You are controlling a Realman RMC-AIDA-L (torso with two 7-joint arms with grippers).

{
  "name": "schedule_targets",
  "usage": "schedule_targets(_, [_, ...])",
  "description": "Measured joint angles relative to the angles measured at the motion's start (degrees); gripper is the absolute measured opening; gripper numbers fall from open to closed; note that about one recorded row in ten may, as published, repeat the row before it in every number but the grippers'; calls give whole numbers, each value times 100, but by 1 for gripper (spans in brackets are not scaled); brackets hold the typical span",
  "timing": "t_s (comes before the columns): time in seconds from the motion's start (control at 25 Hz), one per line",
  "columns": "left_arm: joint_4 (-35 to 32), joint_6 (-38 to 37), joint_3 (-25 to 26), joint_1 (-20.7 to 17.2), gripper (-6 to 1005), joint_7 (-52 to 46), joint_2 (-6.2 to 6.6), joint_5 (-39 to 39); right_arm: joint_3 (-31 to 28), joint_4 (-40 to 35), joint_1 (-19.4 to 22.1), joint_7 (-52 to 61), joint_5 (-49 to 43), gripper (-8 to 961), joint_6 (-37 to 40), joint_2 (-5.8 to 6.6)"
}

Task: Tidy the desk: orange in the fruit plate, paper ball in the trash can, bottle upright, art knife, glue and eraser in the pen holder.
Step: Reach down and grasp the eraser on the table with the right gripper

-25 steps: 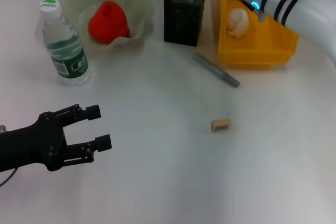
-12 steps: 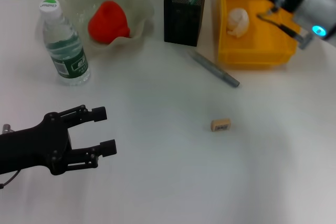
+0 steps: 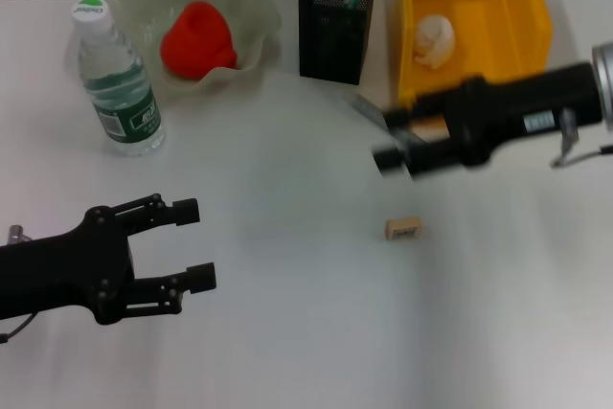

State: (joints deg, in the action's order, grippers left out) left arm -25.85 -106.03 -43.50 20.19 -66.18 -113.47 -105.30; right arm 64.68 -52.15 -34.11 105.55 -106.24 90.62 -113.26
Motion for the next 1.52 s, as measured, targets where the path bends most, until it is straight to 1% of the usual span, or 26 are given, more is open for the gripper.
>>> schedule_targets(0.04, [0,0,0,0,861,0,0,0,-23,-36,-75,91,-351,697,98,-6])
schedule_targets(0.08, [-1,0,0,14,861,0,0,-46,-23,-107,-213,160,-911,697,187,-33])
schedule_targets(0.12, [-2,0,0,18,861,0,0,-48,-23,-107,-213,160,-911,697,187,-33])
schedule_targets(0.2, [-1,-10,-11,19,861,0,6,-52,13,-189,-407,142,-1635,697,200,-115])
schedule_targets(0.24, [-1,-10,-11,19,861,0,6,-52,13,-189,-407,142,-1635,696,200,-115])
schedule_targets(0.28, [-1,-2,-57,19,860,0,13,-54,11,-194,-541,89,-2096,696,166,-199])
schedule_targets(0.32, [-1,-2,-57,19,860,0,13,-54,11,-194,-541,89,-2096,696,166,-199])
schedule_targets(0.36, [-1,15,-84,19,860,3,15,-60,9,-198,-604,47,-2327,696,123,-254])
schedule_targets(0.4, [-4,91,-113,18,860,41,15,-156,7,-217,-694,-81,-2702,696,35,-379])
schedule_targets(0.44, [-4,91,-113,18,860,41,15,-156,7,-217,-694,-81,-2702,696,35,-379])
schedule_targets(0.52, [-40,181,-115,18,860,77,1,-287,16,-241,-752,-235,-2985,696,-104,-509])
schedule_targets(0.56, [-68,224,-115,18,860,85,-11,-331,25,-242,-773,-289,-3089,696,-168,-549])
schedule_targets(0.6, [-161,336,-117,9,860,108,-47,-421,183,-206,-808,-341,-3199,695,-333,-592])
schedule_targets(0.64, [-161,336,-117,9,860,108,-47,-421,183,-206,-808,-341,-3199,695,-333,-592])
schedule_targets(0.68, [-220,421,-110,-15,860,176,-69,-482,327,-179,-817,-349,-3206,694,-419,-598])
schedule_targets(0.76, [-231,453,-110,-22,860,206,-71,-486,549,-152,-820,-351,-3206,692,-571,-599])
schedule_targets(0.8, [-239,540,-116,-32,860,259,-72,-491,756,-135,-814,-364,-3206,692,-731,-601])
schedule_targets(0.96, [-223,596,-126,-19,860,259,-79,-495,965,-97,-809,-449,-3138,689,-855,-613])
schedule_targets(1.16, [-210,589,-105,-1,861,259,-82,-501,1371,138,-889,-478,-3060,651,-1190,-619])
schedule_targets(1.2, [-206,576,-88,0,861,259,-82,-501,1529,233,-927,-478,-3015,643,-1317,-624])
schedule_targets(1.32, [-206,568,-85,-12,861,259,-82,-501,1619,225,-927,-474,-2960,576,-1370,-626])
schedule_targets(1.4, [-214,560,-81,-39,861,258,-80,-501,1623,47,-857,-427,-2950,531,-1345,-626])
schedule_targets(1.48, [-212,559,-79,-45,861,258,-78,-499,1606,-6,-845,-339,-2950,334,-1329,-616])
schedule_targets(1.52, [-202,558,-77,-49,861,257,-76,-494,1596,-5,-859,-294,-2950,303,-1320,-608])
